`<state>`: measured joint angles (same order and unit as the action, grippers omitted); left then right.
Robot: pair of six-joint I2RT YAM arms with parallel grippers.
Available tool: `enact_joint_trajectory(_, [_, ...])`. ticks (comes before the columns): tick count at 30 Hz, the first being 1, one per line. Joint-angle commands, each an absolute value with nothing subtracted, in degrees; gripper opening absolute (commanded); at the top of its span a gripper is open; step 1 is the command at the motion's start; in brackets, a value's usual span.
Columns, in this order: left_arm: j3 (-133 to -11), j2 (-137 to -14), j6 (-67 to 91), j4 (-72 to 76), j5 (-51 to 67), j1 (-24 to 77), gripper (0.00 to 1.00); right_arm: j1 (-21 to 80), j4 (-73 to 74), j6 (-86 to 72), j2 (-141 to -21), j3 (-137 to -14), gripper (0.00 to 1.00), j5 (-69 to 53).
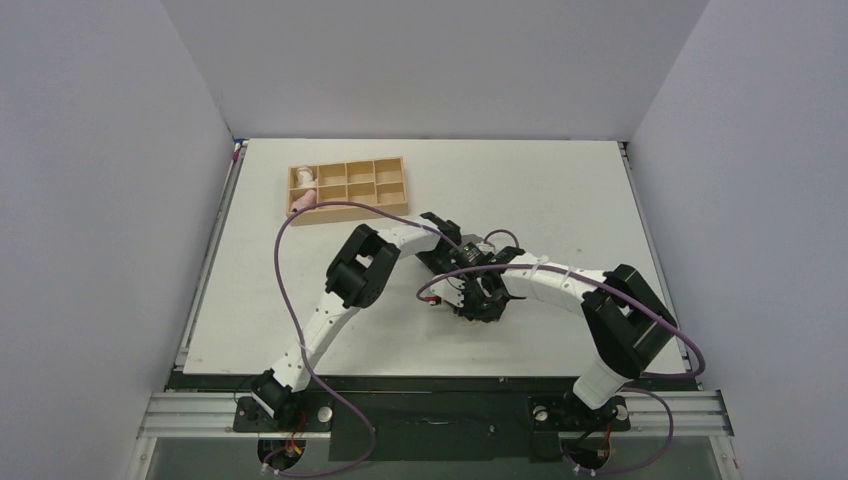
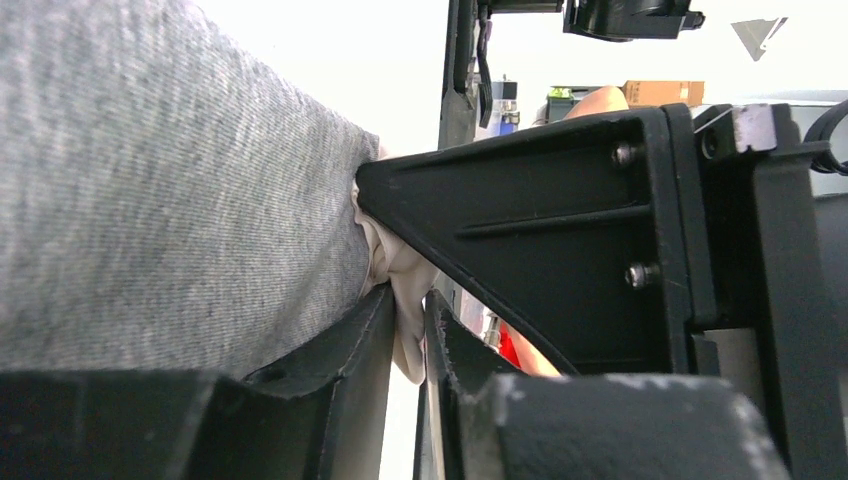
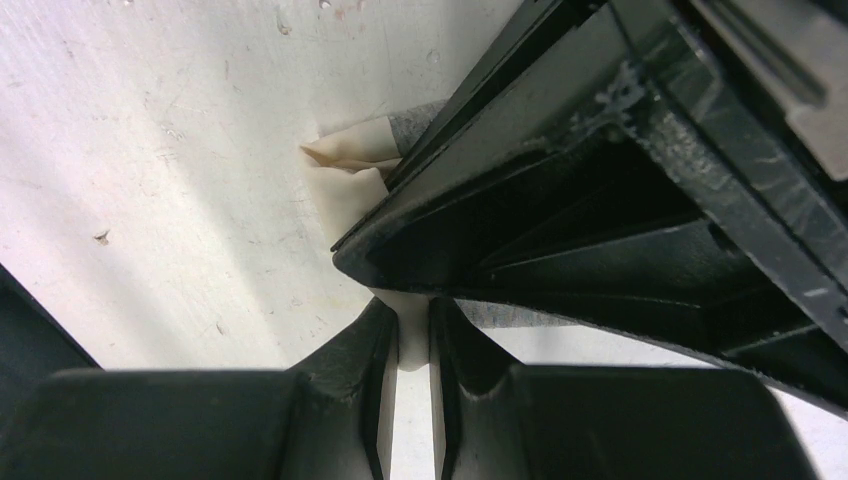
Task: Roll the underwear
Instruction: Roll the underwear to the center of the board.
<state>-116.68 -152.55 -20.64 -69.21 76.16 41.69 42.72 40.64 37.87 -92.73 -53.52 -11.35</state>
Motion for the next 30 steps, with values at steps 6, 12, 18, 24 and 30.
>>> enact_joint_trajectory(6, [-111.5, -149.95, -18.79, -63.35, 69.43, 38.44, 0.29, 41.4, 45.64, 41.04, -97.04, -54.42, 0.0, -18.39])
enact_joint_trajectory(12, [-108.74, -147.33, -18.25, -61.19, 67.06, 37.56, 0.46, 40.56, 47.5, 41.64, -97.69, -55.65, 0.0, -20.46])
enact_joint_trajectory(18, [-106.15, -145.54, -18.56, -59.91, 65.4, 37.01, 0.48, 40.37, 48.08, 41.66, -97.76, -55.63, 0.0, -21.0])
enact_joint_trajectory(24, [-103.21, -144.07, -20.27, -59.94, 64.4, 36.14, 0.49, 40.15, 48.67, 41.42, -97.67, -55.85, 0.0, -21.37])
enact_joint_trajectory(30, [-101.02, -142.37, -21.56, -59.77, 63.53, 34.9, 0.52, 40.14, 48.86, 41.18, -98.24, -55.98, 0.0, -21.68])
